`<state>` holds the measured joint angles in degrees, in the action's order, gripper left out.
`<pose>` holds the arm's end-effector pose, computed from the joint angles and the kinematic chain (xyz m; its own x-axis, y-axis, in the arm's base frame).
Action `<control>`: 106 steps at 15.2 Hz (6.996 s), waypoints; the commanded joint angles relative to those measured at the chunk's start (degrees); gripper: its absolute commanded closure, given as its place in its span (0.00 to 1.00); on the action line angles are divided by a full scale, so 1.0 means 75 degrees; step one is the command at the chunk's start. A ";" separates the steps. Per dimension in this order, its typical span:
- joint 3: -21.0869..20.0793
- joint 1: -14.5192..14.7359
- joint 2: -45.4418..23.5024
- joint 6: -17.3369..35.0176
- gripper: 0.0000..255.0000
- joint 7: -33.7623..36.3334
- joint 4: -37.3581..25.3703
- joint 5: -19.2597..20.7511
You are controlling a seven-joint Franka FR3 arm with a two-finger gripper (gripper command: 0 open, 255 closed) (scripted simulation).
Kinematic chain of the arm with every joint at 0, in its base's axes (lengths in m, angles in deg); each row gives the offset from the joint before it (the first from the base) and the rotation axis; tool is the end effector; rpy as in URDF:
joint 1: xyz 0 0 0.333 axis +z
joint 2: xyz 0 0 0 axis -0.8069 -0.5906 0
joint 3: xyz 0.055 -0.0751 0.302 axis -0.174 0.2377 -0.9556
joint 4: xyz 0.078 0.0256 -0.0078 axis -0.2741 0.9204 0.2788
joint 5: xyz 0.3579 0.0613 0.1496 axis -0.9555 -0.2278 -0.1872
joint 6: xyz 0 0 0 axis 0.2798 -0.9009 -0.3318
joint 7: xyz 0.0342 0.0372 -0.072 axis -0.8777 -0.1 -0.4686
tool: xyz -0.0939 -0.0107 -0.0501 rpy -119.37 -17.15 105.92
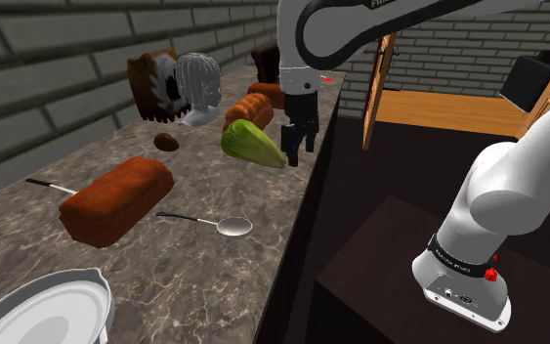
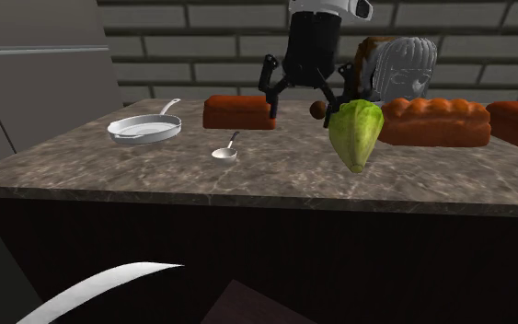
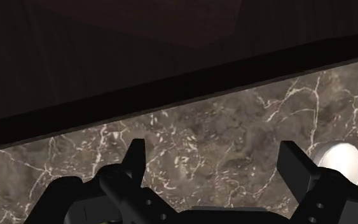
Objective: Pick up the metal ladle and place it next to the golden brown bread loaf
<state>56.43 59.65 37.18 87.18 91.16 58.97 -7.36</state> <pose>0.3988 0.1717 0.4694 0.9681 0.2151 -0.1281 0.2068 -0.9755 -0.0753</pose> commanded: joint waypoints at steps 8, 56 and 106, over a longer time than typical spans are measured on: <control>-0.0772 0.0387 -0.2279 0.1211 0.00 0.0532 -0.1425 0.0344; -0.1226 0.1489 -0.5534 0.1614 1.00 0.1479 -0.4567 0.1717; 0.0111 -0.1023 -0.3619 -0.1079 1.00 -0.2404 -0.5139 0.0859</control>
<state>56.71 52.65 10.50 79.64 74.40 21.32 -1.05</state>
